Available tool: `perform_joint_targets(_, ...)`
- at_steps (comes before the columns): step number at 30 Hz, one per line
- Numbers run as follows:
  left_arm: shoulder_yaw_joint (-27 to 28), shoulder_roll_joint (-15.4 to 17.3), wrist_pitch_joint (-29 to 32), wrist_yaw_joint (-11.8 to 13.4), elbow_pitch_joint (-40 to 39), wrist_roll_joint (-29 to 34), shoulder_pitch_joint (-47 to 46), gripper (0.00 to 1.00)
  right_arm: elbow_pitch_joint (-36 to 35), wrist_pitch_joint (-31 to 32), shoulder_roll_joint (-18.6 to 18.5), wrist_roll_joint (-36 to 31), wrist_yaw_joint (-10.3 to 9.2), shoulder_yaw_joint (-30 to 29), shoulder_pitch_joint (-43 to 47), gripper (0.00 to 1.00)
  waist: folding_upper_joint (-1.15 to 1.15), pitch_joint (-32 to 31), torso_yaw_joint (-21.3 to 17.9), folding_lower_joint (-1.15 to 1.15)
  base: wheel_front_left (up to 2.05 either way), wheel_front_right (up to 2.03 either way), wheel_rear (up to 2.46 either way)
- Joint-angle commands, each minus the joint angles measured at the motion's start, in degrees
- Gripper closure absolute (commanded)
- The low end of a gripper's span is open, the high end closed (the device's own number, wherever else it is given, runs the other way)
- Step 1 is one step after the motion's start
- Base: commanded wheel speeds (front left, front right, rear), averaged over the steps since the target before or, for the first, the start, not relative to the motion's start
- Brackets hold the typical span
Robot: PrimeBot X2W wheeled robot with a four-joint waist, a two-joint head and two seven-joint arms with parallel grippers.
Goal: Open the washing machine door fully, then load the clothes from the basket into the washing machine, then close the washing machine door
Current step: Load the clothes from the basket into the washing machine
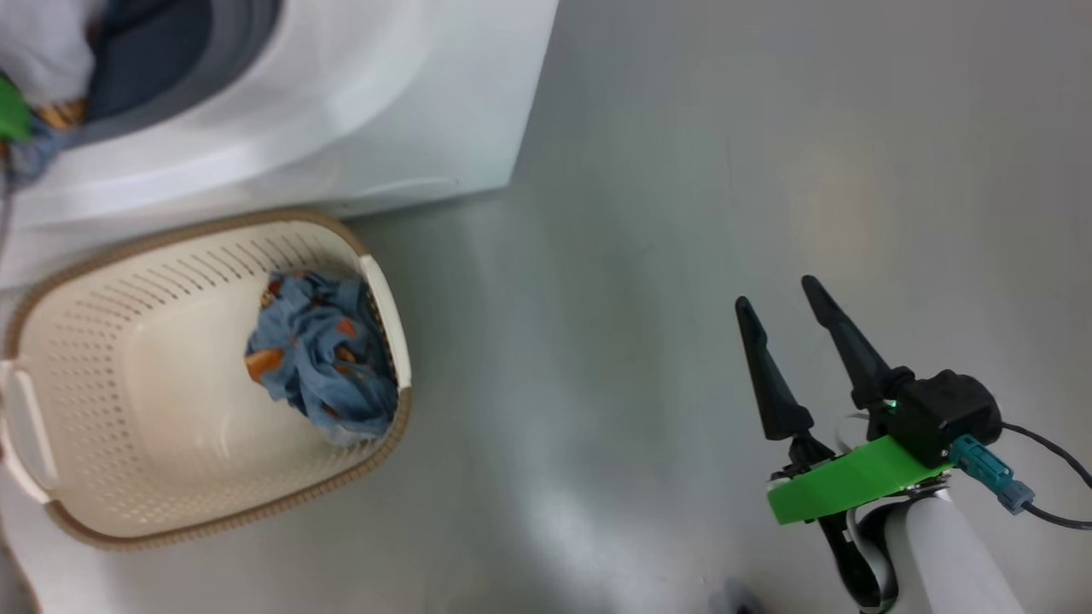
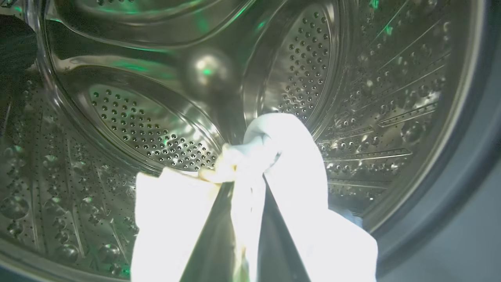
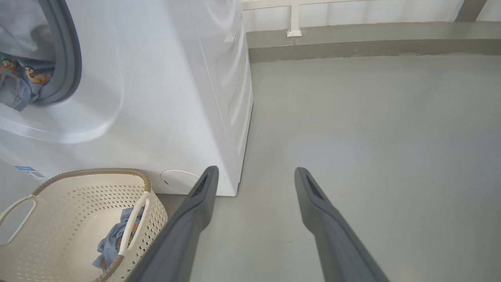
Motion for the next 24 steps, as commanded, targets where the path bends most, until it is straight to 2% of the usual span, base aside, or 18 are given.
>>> perform_joint_targets(1, 0.48, 4.27, -0.11, 0.22, 0.30, 1.15, -3.62, 1.00, -1.32, -0.27, 0.28, 1.74, 0.09, 2.40, -0.50, 0.00, 0.00, 5.77, -1.79, 0.00, 0.00, 0.00, 0.00)
perform_joint_targets(8, -2.30, 6.13, -0.26, 0.34, 4.86, 3.70, -11.96, 1.00, -1.01, -0.27, 0.28, 4.19, 0.09, 4.61, -0.78, 0.00, 0.00, 9.66, -3.67, 0.00, 0.00, 0.00, 0.00)
perform_joint_targets(16, -3.95, 6.31, -1.14, 1.31, 7.12, 5.00, -17.25, 1.00, -0.97, -0.27, 0.29, 5.07, 0.09, 5.85, -0.85, 0.00, 0.00, 11.70, -4.37, 0.00, 0.00, 0.00, 0.00)
perform_joint_targets(19, -4.39, 6.74, -1.33, 1.72, -0.67, 5.84, -18.90, 1.00, -1.03, -0.27, 0.29, 5.49, 0.09, 6.51, -1.25, 0.00, 0.00, 12.77, -4.56, 0.00, 0.00, 0.00, 0.00)
perform_joint_targets(22, -4.97, 6.92, -1.36, 2.21, -11.03, 6.80, -16.63, 1.00, -1.06, -0.27, 0.29, 5.81, 0.09, 6.98, -1.59, 0.00, 0.00, 13.25, -4.54, 0.00, 0.00, 0.00, 0.00)
perform_joint_targets(24, -4.77, 7.01, -1.36, 2.49, -14.36, 6.68, -14.49, 1.00, -0.97, -0.27, 0.29, 5.87, 0.09, 7.14, -1.72, 0.00, 0.00, 13.32, -4.44, 0.00, 0.00, 0.00, 0.00)
